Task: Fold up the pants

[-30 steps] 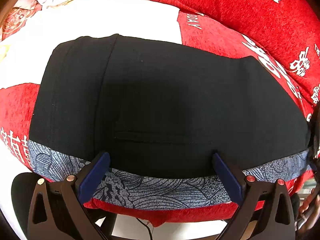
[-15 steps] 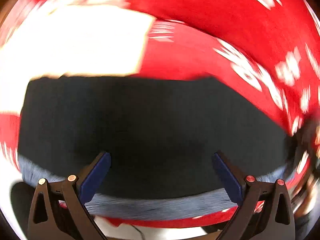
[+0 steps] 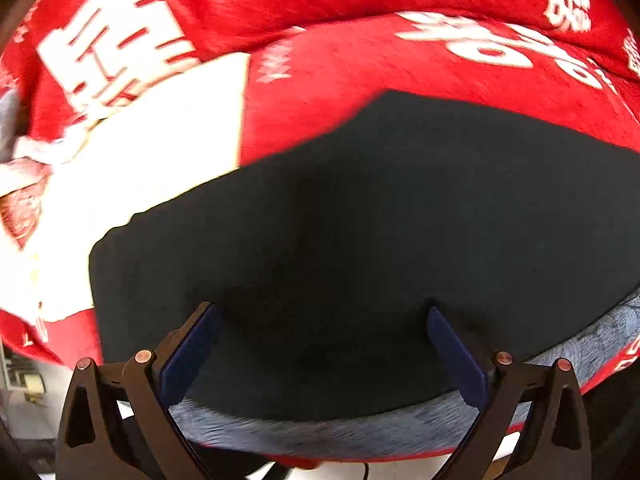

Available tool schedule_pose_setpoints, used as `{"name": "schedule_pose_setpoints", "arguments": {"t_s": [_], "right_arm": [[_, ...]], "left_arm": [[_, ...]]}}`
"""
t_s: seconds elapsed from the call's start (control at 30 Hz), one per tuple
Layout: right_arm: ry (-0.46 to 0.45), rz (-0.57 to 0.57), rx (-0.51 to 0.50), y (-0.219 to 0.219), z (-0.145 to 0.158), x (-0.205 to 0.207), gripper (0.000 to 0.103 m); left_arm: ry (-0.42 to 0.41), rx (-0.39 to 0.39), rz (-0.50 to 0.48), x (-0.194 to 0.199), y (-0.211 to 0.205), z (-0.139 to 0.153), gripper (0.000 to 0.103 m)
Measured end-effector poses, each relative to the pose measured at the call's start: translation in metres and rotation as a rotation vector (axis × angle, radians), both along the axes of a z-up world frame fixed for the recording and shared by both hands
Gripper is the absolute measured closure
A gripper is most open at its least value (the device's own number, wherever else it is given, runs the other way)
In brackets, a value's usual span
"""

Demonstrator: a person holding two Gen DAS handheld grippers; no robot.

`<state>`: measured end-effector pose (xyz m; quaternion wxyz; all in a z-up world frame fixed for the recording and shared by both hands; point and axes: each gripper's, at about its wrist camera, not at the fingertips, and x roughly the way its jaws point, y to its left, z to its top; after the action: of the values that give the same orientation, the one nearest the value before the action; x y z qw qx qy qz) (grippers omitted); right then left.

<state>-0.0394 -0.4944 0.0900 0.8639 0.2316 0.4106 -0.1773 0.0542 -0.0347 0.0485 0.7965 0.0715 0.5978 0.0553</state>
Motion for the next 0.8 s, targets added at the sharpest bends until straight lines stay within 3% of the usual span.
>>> {"name": "schedule_pose_setpoints", "arguments": {"t_s": [0.13,0.2,0.27,0.33,0.37,0.43,0.47,0.5,0.57,0.63,0.67,0.77,0.8], "right_arm": [[-0.041,0.016,-0.085,0.01,0.014,0.003,0.095],[-0.012,0.04,-0.132,0.01,0.01,0.014,0.095],[0.094,0.049,-0.142,0.003,-0.013,0.029,0.095],[0.196,0.022,-0.031,-0.013,-0.041,0.032,0.087],[0.163,0.004,0.011,-0.017,-0.043,0.027,0.085],[0.146,-0.014,0.018,-0.026,-0.038,0.021,0.064],[0.16,-0.027,-0.007,-0.03,-0.035,0.019,0.047],[0.157,-0.039,-0.021,-0.033,-0.032,0.017,0.041],[0.125,-0.067,-0.023,-0.039,-0.025,0.013,0.04],[0.131,-0.118,-0.031,-0.04,-0.024,0.01,0.034],[0.151,-0.183,-0.056,-0.04,-0.025,0.005,0.028],[0.181,-0.387,-0.209,-0.017,-0.023,-0.011,0.028],[0.163,-0.393,-0.241,-0.006,-0.02,-0.013,0.028]], "left_arm": [[-0.048,-0.117,0.069,0.002,0.022,0.023,0.0],[-0.045,-0.163,0.071,0.008,0.017,0.023,0.0],[0.001,-0.162,0.036,0.008,0.005,0.004,0.0],[0.078,-0.093,0.013,0.007,-0.005,-0.026,0.0],[0.03,-0.097,0.019,0.003,-0.005,-0.022,0.0],[0.056,-0.107,0.024,0.004,-0.004,-0.018,0.0],[0.053,-0.132,0.023,0.007,-0.004,-0.013,0.0],[0.038,-0.16,0.02,0.009,-0.005,-0.008,0.0],[0.013,-0.204,0.021,0.018,-0.018,0.006,0.0],[0.009,-0.234,-0.042,0.027,-0.056,0.016,0.0],[0.002,-0.219,-0.097,0.029,-0.074,0.014,0.0],[-0.019,-0.075,-0.264,0.032,-0.144,0.006,0.0],[0.003,-0.036,-0.28,0.036,-0.154,-0.004,0.0]]}}
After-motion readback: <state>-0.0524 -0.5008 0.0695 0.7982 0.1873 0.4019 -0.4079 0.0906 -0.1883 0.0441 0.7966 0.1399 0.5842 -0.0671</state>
